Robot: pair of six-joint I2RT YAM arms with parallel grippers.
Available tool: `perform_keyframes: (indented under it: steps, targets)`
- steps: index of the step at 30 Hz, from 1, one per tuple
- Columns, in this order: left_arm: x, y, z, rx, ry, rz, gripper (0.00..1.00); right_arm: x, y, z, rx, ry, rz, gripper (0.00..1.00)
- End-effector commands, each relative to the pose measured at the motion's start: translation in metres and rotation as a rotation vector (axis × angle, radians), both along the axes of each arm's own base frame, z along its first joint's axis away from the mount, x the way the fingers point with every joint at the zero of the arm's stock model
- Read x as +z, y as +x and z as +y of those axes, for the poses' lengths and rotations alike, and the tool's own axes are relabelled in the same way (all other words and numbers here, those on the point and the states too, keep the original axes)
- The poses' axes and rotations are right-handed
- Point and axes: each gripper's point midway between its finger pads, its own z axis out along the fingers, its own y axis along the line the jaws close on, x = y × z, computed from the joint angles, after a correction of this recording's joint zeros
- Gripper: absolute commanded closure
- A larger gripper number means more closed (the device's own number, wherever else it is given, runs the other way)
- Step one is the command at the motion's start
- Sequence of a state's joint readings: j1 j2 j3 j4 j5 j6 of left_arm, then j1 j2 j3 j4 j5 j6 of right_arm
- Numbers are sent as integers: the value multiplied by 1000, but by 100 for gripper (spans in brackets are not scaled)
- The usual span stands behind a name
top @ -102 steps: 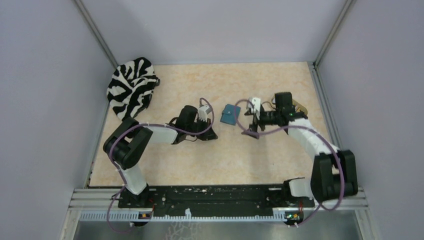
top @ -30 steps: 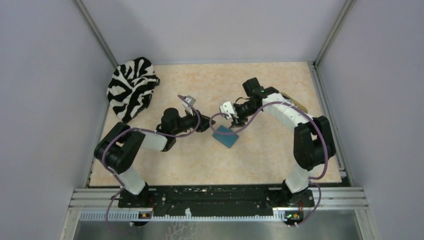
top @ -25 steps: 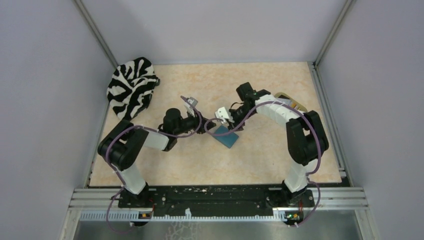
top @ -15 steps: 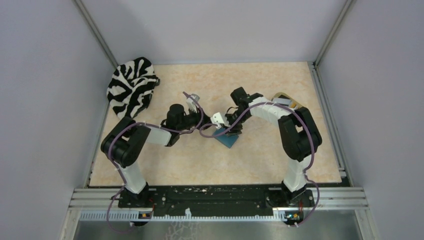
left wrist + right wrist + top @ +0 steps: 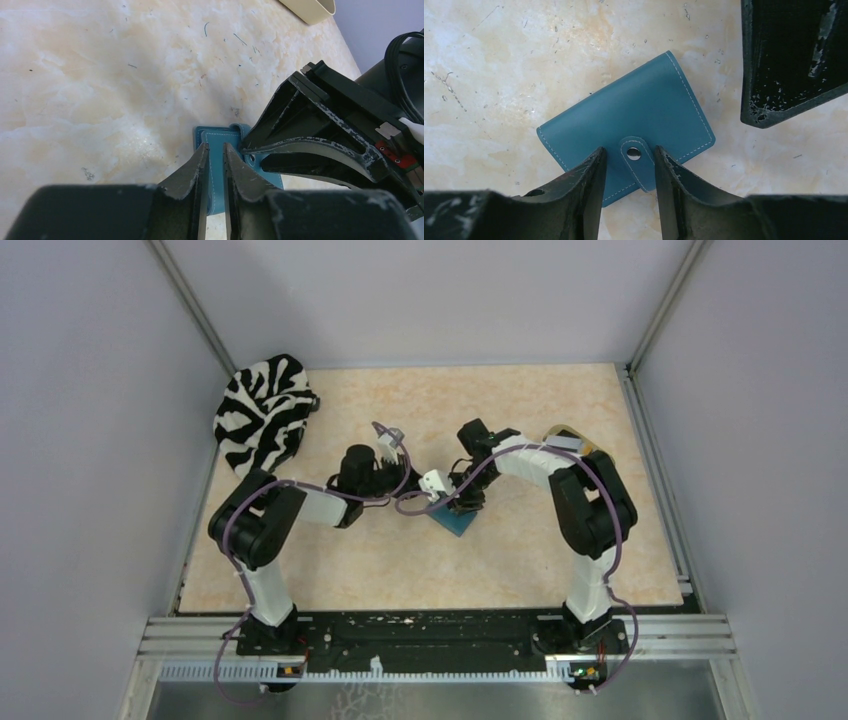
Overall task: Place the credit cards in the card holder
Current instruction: Open the card holder at the center of the board.
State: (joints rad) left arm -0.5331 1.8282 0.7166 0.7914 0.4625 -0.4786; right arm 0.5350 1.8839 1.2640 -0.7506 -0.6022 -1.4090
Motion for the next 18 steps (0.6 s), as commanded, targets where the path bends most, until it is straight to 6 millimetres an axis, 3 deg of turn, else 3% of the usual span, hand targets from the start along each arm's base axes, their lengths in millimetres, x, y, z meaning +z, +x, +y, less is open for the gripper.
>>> perform_keyframes:
  steps: [1, 9, 15, 18]
  targets:
    - [3, -1, -11, -50, -15, -5, 79, -22, -2, -10, 2, -102, 18, 63]
    - [0, -6, -18, -100, -31, 21, 85, -32, -5, -12, -9, -160, 25, 61]
    - [-3, -7, -22, -120, -28, 38, 90, -35, -4, -11, -26, -177, 39, 83]
    - [-6, -8, -24, -127, -22, 48, 91, -31, -3, -9, -31, -167, 30, 90]
